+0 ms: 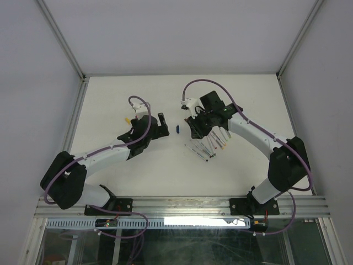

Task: Open the pen caps
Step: Place the pen cap at the center of the board, then pick up the pen from the center of the board.

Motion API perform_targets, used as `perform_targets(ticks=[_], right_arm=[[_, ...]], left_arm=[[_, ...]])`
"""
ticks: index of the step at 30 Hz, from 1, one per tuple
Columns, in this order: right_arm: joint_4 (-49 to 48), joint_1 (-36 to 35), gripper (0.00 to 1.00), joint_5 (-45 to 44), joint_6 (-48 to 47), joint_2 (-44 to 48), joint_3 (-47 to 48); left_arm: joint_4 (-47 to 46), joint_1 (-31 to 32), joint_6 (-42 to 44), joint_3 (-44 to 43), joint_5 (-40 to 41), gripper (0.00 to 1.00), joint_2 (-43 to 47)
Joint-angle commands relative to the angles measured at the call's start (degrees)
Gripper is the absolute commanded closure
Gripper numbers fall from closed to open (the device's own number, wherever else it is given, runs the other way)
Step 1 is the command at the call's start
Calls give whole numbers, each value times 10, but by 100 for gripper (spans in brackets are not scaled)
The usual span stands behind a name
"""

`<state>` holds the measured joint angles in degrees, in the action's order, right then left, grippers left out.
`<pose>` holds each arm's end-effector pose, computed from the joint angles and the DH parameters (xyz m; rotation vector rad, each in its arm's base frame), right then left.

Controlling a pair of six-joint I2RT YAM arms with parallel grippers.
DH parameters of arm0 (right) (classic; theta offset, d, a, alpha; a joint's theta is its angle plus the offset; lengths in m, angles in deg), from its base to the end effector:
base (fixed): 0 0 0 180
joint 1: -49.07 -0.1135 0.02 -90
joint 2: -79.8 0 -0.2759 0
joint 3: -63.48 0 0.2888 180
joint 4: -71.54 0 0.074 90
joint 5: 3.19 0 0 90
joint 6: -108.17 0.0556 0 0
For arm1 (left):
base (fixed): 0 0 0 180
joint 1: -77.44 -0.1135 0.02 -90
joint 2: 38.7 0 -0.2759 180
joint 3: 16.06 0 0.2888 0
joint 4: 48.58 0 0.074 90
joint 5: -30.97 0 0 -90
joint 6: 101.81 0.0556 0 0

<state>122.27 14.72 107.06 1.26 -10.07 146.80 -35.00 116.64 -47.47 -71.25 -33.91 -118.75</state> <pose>0.2983 0.2272 0.2503 -1.2349 2.2621 0.5688 0.2720 -0.1914 0.1865 -0.1662 2.1734 -0.2528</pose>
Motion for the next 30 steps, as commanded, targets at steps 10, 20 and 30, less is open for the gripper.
perform_targets(ticks=[10, 20, 30], right_arm=[[-23, 3, 67, 19, -10, 22, -5], [-23, 3, 67, 20, -11, 21, -5], [-22, 3, 67, 24, -11, 18, -5]], left_arm=[[28, -128, -14, 2, 60, 1, 18], [162, -157, -72, -93, 119, 19, -115], [206, -165, -88, -148, 154, 42, -179]])
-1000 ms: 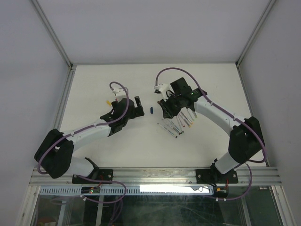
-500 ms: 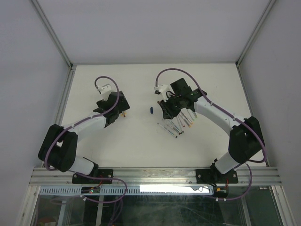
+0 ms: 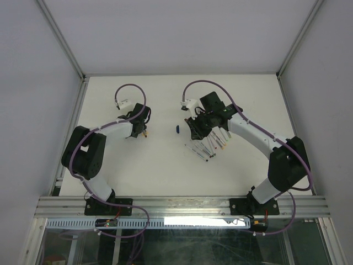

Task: Open the pen caps
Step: Pick up the pen from the center of the board.

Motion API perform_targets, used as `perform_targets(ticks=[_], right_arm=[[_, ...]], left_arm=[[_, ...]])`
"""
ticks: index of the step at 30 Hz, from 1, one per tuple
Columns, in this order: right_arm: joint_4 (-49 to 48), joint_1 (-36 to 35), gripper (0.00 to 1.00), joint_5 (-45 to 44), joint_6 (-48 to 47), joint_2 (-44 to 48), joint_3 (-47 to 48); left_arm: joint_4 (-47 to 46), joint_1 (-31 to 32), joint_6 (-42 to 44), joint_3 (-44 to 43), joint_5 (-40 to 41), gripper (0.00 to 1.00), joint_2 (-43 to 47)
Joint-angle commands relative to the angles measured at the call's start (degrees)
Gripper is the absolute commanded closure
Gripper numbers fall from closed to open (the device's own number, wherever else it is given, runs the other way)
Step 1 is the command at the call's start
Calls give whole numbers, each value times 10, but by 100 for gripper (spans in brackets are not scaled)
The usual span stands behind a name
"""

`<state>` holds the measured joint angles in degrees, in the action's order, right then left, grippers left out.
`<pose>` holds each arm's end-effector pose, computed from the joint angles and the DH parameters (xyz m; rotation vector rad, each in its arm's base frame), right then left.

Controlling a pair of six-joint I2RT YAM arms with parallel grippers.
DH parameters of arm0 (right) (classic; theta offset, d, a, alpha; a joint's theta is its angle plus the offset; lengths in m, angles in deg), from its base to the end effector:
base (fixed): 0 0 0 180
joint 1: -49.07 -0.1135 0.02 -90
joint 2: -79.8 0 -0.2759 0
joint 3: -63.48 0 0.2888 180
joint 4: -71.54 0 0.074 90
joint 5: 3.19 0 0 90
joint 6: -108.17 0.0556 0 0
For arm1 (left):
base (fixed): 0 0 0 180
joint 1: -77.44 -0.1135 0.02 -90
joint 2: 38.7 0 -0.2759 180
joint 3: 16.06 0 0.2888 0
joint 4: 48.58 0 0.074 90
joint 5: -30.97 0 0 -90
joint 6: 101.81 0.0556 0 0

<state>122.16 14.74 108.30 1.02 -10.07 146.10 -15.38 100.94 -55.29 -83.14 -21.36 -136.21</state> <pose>0.2963 0.2270 0.2465 -1.2480 2.2637 0.5953 0.3414 -0.1114 0.1350 -0.6009 2.3138 0.3699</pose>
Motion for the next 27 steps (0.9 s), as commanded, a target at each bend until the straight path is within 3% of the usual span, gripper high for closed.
perform_targets(ticks=[1, 15, 19, 27], right_arm=[[-21, 3, 67, 13, -9, 17, 2], [-21, 2, 67, 17, -9, 17, 1], [-21, 3, 67, 20, -9, 18, 0], [-27, 2, 67, 104, 2, 8, -8]], left_arm=[[9, -10, -8, -33, 29, 44, -9], [12, -29, 19, -61, 8, 60, -53], [12, -33, 22, -61, -5, 75, -58], [12, -34, 14, -43, -9, 91, -48]])
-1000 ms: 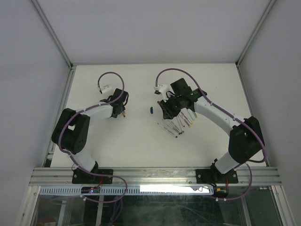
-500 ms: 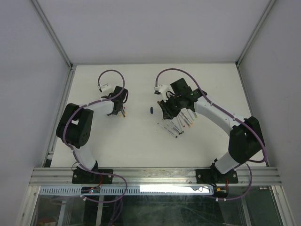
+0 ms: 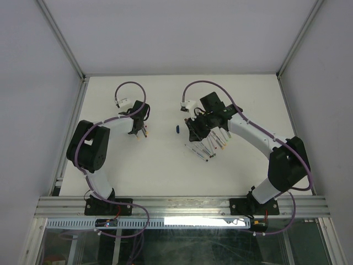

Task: Open the pen caps
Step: Pick up the pen from the center of the board.

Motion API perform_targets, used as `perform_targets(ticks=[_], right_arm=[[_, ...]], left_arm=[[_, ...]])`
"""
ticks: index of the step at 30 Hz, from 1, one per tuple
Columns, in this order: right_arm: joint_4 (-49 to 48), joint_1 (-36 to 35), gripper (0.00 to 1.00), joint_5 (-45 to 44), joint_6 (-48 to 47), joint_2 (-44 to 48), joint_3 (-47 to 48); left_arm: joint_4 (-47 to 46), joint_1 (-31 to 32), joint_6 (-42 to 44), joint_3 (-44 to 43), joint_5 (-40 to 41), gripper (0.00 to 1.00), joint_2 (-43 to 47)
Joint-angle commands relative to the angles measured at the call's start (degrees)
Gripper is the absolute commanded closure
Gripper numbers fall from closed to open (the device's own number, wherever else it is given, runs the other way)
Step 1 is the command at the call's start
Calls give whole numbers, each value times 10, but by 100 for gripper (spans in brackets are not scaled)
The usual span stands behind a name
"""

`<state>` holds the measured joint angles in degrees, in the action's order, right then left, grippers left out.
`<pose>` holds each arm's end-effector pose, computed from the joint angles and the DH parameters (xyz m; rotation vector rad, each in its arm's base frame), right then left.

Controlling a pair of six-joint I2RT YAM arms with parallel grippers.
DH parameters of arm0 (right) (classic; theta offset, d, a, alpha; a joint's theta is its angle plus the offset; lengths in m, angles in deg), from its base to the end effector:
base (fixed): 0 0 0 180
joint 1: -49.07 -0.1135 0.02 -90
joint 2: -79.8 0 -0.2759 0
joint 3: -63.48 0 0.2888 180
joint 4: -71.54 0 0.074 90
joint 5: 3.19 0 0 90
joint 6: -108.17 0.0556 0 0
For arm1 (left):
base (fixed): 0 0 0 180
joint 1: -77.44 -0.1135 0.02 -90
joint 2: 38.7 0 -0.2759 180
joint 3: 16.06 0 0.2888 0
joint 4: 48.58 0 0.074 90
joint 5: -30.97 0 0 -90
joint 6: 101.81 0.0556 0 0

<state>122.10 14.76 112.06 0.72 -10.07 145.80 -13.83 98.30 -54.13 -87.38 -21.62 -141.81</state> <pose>0.2934 0.2289 0.2459 -1.2725 2.2453 0.6785 0.3625 -0.1020 0.1217 -0.6196 2.3532 0.4361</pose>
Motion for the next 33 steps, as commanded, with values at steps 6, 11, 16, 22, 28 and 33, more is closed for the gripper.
perform_targets(ticks=[6, 11, 16, 22, 28, 33], right_arm=[[-70, 1, 67, 152, 32, 10, -33], [-212, 1, 66, 233, 100, 27, -98], [-510, 1, 55, 304, 266, 37, -221], [-876, -9, 42, 320, 449, -6, -354], [-861, -27, 40, 312, 457, -60, -346], [-752, -54, 40, 271, 426, -80, -313]], left_arm=[[-4, -8, -20, 42, -20, 100, 57], [-8, -7, -51, 96, -54, 100, 110], [-46, -1, -71, 180, -127, 100, 197], [-91, 39, -118, 273, -181, 100, 306], [-175, 90, -175, 376, -251, 100, 401], [-235, 130, -243, 434, -260, 100, 463]])
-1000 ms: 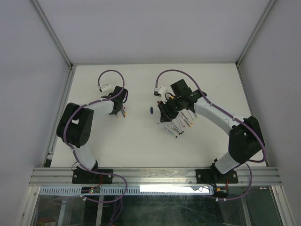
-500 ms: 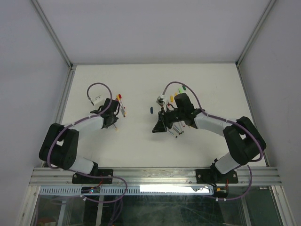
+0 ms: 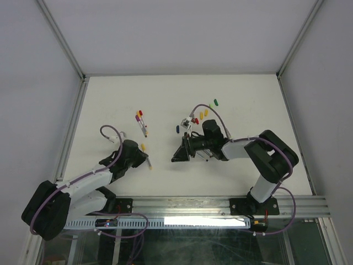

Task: Open the pen caps
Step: Pick up the pen from the center of the board.

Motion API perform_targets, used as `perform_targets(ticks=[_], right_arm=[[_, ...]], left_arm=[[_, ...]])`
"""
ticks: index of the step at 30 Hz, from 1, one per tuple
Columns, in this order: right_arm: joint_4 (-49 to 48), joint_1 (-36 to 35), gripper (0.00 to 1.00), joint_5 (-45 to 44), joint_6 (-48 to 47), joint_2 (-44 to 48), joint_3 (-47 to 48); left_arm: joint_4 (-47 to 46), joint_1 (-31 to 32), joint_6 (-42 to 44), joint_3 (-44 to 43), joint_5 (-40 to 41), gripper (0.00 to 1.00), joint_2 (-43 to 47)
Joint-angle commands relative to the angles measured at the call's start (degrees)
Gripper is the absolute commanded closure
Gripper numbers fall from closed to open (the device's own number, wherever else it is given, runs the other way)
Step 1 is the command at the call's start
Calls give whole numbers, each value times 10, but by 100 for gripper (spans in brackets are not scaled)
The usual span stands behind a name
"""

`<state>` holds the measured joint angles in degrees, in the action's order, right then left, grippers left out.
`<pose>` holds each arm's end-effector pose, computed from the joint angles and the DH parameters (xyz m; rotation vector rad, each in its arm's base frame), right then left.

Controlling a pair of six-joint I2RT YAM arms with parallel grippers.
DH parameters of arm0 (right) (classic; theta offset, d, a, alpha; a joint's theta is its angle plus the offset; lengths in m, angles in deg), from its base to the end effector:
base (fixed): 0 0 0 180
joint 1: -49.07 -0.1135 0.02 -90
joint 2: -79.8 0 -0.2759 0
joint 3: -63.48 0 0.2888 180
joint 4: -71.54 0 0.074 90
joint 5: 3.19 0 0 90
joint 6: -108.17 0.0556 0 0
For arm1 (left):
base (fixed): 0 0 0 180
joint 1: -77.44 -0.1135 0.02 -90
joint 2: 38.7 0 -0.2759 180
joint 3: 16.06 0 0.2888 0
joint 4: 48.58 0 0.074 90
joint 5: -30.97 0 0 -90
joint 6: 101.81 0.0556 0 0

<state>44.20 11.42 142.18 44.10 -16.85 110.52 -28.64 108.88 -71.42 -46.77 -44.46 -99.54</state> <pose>0.2387 0.2420 0.1276 -0.9218 1.9538 1.6292 0.1928 -0.1015 0.1115 -0.7059 2.3464 -0.4153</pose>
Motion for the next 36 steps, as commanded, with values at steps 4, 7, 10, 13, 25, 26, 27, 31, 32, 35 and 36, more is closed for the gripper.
perform_targets(ticks=[4, 7, 10, 13, 25, 26, 27, 31, 32, 35, 36], right_arm=[[106, -41, 40, -35, -11, -37, 73], [145, -52, 40, -105, -3, -46, 88], [167, -53, 40, -115, -1, -57, 98], [202, -59, 40, -144, 3, -69, 115], [280, -76, 49, -166, 27, -104, 151], [284, -77, 50, -167, 26, -106, 152], [285, -77, 51, -166, 26, -107, 153], [286, -77, 65, -156, 29, -109, 155], [285, -77, 71, -152, 31, -110, 155], [278, -77, 87, -132, 42, -112, 156], [277, -77, 93, -128, 45, -111, 156]], left_arm=[[-131, 64, -111, 44, -11, 100, 34], [-178, 96, -139, 53, 5, 100, 7], [-224, 128, -160, 58, 28, 100, -25], [-267, 150, -168, 57, 44, 100, -55], [-348, 182, -199, 57, 81, 100, -117], [-355, 182, -201, 56, 81, 100, -121], [-359, 183, -202, 56, 81, 100, -126], [-375, 184, -204, 56, 80, 100, -136], [-379, 185, -205, 57, 81, 100, -137], [-386, 185, -205, 58, 82, 100, -140], [-388, 186, -206, 58, 82, 100, -141]])
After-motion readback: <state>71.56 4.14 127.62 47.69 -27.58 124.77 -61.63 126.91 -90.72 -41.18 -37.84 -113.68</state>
